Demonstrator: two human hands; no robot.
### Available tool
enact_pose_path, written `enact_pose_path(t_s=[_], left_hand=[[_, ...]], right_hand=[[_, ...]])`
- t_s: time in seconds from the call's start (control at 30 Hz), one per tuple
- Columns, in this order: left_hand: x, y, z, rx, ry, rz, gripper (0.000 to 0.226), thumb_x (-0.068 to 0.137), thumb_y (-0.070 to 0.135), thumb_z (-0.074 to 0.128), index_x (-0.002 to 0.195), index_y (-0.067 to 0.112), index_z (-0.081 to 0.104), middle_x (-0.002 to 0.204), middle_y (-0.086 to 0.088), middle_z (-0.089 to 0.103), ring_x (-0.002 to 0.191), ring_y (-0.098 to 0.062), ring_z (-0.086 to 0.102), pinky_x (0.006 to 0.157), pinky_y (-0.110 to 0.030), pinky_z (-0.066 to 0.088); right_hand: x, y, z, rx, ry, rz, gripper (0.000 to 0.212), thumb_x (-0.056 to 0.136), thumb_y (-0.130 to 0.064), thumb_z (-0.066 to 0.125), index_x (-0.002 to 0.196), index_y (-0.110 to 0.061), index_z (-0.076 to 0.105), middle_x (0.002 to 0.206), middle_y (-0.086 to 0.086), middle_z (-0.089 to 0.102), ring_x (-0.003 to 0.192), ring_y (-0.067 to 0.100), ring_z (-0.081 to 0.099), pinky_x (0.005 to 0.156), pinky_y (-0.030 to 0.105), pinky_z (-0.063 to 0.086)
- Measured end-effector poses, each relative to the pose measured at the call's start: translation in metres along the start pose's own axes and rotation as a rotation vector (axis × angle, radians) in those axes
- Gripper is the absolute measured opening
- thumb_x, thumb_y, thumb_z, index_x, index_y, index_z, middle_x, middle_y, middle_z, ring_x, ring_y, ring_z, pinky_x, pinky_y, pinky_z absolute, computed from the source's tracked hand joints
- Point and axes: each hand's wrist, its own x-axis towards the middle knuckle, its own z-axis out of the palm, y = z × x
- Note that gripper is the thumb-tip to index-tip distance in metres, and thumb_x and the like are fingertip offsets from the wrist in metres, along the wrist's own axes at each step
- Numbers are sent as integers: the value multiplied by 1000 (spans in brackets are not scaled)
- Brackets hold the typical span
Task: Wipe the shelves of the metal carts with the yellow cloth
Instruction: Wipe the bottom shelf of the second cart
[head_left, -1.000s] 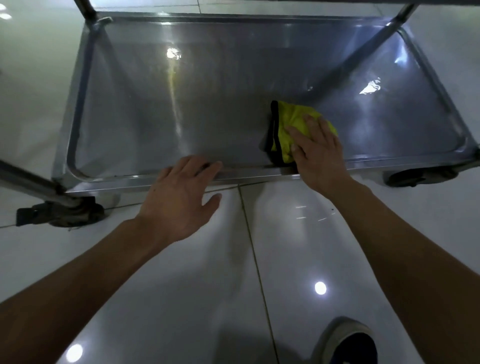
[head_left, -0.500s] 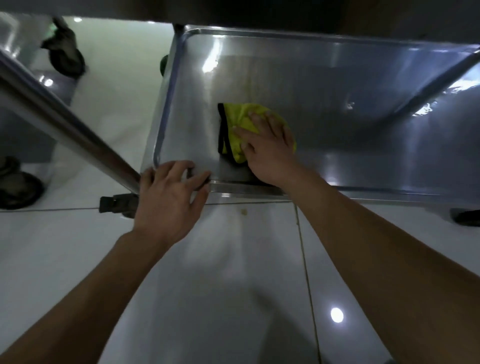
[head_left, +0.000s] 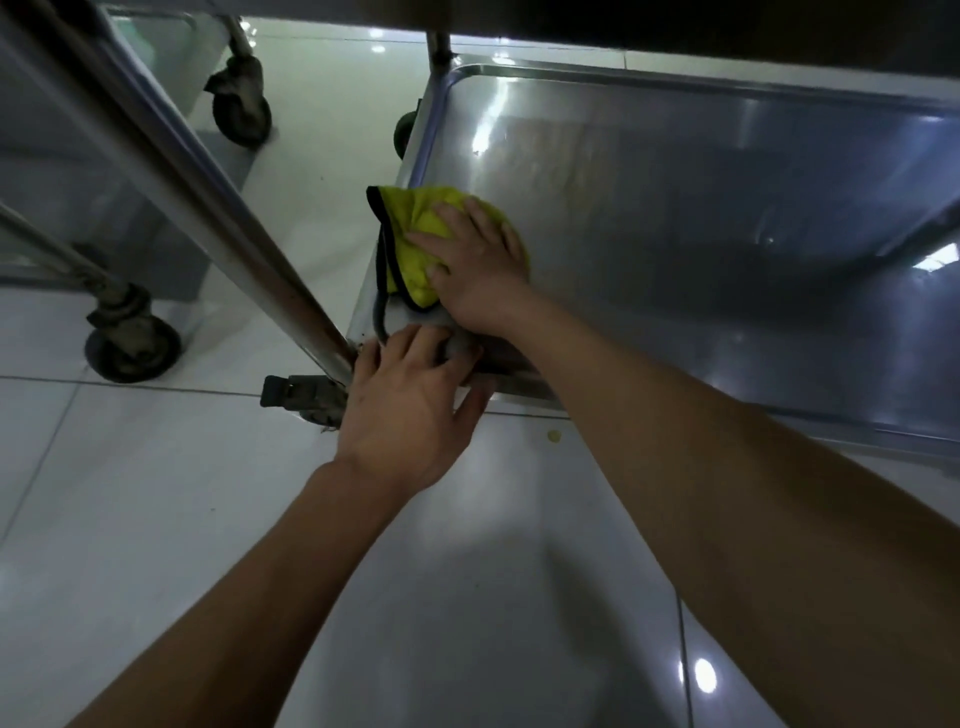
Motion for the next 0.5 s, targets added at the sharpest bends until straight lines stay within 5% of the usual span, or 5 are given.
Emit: enact_pose_path(t_s=[0.27, 0.5], left_hand=[[25, 27, -2, 19, -16, -69, 37, 97, 49, 43, 112, 25, 67, 127, 3, 56, 126, -24, 46, 103, -50, 39], [56, 104, 8, -68, -45, 156, 48, 85, 58, 56, 120, 27, 64, 132, 1, 54, 128, -24, 43, 99, -44, 39]], right_hand=[[-19, 67, -14, -12, 110, 101, 48, 100, -33, 38, 146, -48, 37, 164, -10, 10, 152, 20, -1, 121, 44, -1], [-59, 169, -50, -11, 181, 265, 48, 99, -35, 38, 146, -48, 36, 164, -9, 12, 152, 20, 4, 123, 44, 5]])
